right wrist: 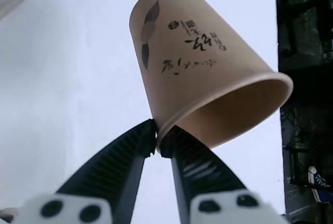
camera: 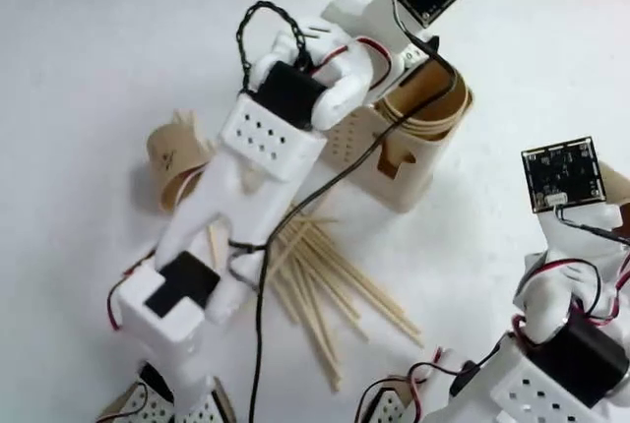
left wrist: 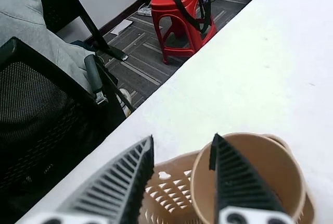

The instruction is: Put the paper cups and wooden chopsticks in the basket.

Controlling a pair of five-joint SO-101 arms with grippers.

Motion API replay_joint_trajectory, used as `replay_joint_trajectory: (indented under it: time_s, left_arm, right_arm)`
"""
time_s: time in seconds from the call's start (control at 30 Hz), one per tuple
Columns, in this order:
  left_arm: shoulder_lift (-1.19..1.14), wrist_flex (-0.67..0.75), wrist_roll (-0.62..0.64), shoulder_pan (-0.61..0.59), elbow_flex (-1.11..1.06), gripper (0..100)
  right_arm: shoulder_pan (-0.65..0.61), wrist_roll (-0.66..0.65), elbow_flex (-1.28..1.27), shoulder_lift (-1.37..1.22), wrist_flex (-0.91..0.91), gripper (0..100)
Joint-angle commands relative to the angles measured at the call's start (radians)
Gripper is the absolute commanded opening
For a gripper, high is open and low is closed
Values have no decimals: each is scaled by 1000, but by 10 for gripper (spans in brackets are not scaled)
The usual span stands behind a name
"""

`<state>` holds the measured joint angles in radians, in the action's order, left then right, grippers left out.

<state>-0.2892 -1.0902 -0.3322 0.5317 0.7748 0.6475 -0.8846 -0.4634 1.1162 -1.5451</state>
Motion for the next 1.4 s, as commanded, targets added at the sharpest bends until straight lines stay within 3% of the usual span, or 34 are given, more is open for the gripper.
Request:
replay_joint_trajectory:
  time_s: [0.0, 0.23, 0.4, 0.73, 1.0, 1.27, 1.37]
  left_arm:
    - [173, -120, 11, -19, 40, 185]
    - [272, -344, 12, -160, 43, 185]
    - [351, -453, 14, -249, 38, 185]
    - [495, -661, 155, -481, 37, 184]
    - [552, -689, 201, -670, -9, 184]
    - [687, -644, 193, -754, -276, 185]
    - [757, -588, 193, -783, -414, 186]
  right_arm:
    - [8, -6, 3, 51, 85, 20]
    - [2, -9, 5, 65, 209, 19]
    - [-91, -120, 5, 65, 245, 22]
    - [-265, -121, 186, -81, 194, 19]
    - [-417, -127, 589, -409, 18, 19]
    - [-555, -137, 964, -677, -166, 19]
    - [-579, -196, 1005, -734, -170, 19]
